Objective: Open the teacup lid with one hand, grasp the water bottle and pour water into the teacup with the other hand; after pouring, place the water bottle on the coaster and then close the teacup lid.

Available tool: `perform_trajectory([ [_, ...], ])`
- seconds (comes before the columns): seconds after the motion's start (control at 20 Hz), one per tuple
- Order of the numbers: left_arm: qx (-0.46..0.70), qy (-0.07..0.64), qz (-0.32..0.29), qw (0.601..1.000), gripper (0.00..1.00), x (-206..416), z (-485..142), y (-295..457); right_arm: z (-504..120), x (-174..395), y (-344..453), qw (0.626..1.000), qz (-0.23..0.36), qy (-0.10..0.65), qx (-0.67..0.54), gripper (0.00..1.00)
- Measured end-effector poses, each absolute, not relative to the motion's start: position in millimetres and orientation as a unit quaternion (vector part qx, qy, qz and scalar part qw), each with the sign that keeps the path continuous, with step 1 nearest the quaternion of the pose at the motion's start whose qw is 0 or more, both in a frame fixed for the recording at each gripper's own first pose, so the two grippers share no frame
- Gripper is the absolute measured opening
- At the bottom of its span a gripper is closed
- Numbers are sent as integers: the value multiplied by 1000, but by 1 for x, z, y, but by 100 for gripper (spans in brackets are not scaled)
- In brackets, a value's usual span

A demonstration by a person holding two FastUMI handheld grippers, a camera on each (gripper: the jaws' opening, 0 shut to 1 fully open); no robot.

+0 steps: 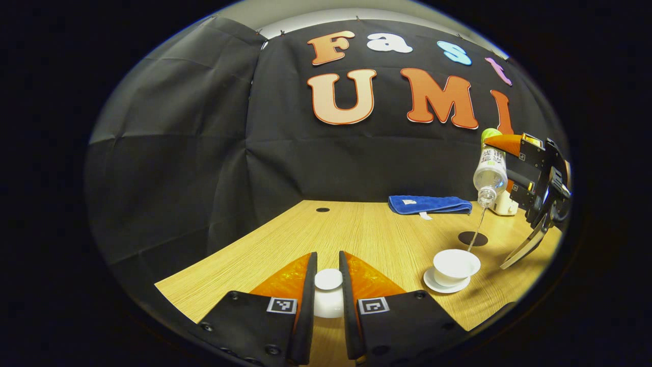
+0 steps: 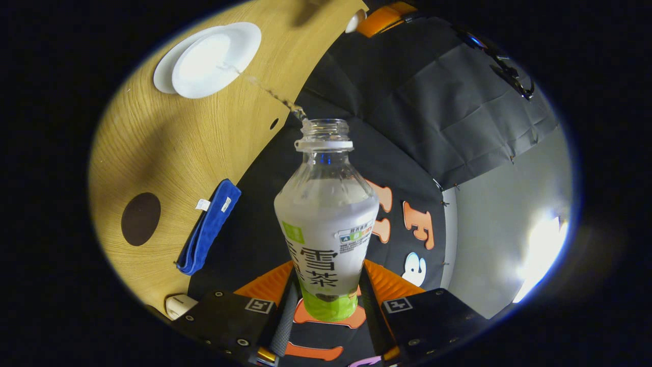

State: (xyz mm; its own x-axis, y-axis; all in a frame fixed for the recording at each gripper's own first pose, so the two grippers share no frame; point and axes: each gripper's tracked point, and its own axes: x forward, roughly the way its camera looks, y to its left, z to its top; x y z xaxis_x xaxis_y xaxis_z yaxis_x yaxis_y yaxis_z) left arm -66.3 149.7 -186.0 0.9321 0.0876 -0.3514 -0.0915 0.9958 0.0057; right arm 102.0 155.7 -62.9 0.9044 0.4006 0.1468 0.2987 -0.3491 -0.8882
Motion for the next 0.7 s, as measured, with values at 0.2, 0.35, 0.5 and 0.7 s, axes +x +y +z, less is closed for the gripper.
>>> perform_trajectory([
  [0.2,-5,178,46,983,30,-69,-186,150,-63,103,158,517,53,-218,-826,63],
  [0.35,-3,180,46,983,30,-69,-187,151,-61,102,160,503,51,-231,-832,63],
  [0.5,-4,185,43,982,30,-70,-188,148,-60,103,160,498,49,-237,-833,63],
  [0.7,-2,183,41,982,30,-71,-186,147,-60,103,161,494,52,-241,-834,63],
])
